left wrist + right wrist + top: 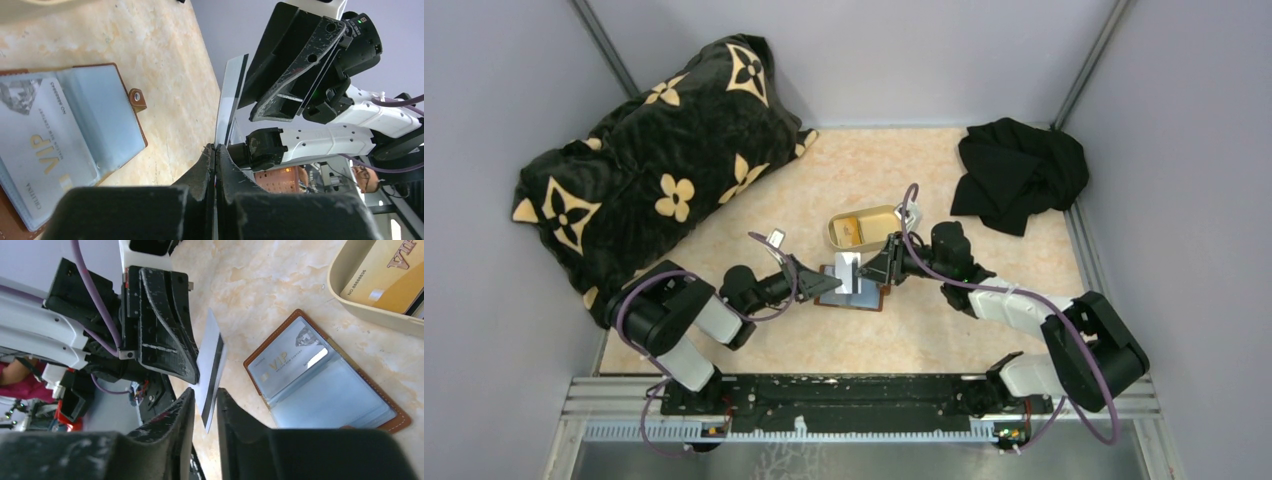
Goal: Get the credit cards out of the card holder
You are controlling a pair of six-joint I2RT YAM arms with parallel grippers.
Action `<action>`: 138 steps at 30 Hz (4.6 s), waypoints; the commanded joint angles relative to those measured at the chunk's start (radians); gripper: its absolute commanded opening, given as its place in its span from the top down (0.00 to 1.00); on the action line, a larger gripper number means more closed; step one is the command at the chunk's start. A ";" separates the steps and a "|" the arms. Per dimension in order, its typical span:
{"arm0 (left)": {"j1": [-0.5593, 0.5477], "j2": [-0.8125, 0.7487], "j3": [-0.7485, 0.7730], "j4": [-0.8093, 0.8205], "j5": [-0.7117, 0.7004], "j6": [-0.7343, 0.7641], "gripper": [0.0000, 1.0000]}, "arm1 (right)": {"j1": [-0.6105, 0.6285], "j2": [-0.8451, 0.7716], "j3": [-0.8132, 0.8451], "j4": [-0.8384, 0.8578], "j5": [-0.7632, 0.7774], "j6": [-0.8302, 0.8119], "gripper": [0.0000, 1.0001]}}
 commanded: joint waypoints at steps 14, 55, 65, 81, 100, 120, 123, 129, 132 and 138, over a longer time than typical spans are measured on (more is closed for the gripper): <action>0.003 0.027 0.025 0.280 0.046 -0.019 0.87 | 0.007 0.021 0.041 0.112 -0.045 0.025 1.00; 0.066 -0.012 -0.200 0.237 0.042 0.133 0.57 | -0.195 0.656 0.670 -0.348 -0.102 -0.282 1.00; 0.066 0.037 -0.188 0.281 0.051 0.121 0.57 | -0.195 0.700 0.678 -0.365 -0.107 -0.283 1.00; 0.067 0.104 -0.131 0.207 0.013 0.122 0.56 | -0.184 0.369 0.491 -0.170 0.123 -0.265 0.65; 0.098 0.109 0.050 -0.198 -0.075 0.293 0.51 | 0.091 0.137 0.017 0.029 0.218 -0.107 0.95; 0.044 0.168 -0.065 -0.128 -0.130 0.218 0.57 | 0.091 0.295 -0.020 0.218 0.170 -0.003 0.90; 0.021 0.206 -0.081 -0.060 -0.134 0.180 0.57 | 0.092 0.311 -0.005 0.219 0.164 -0.001 0.85; -0.080 0.289 -0.092 0.091 -0.172 0.106 0.58 | 0.092 0.346 0.022 0.222 0.160 0.015 0.75; -0.089 0.283 -0.096 0.116 -0.175 0.106 0.58 | 0.093 0.390 0.042 0.200 0.176 0.017 0.69; -0.083 0.095 -0.066 -0.119 -0.185 0.190 0.58 | 0.093 0.436 0.077 0.118 0.224 0.013 0.61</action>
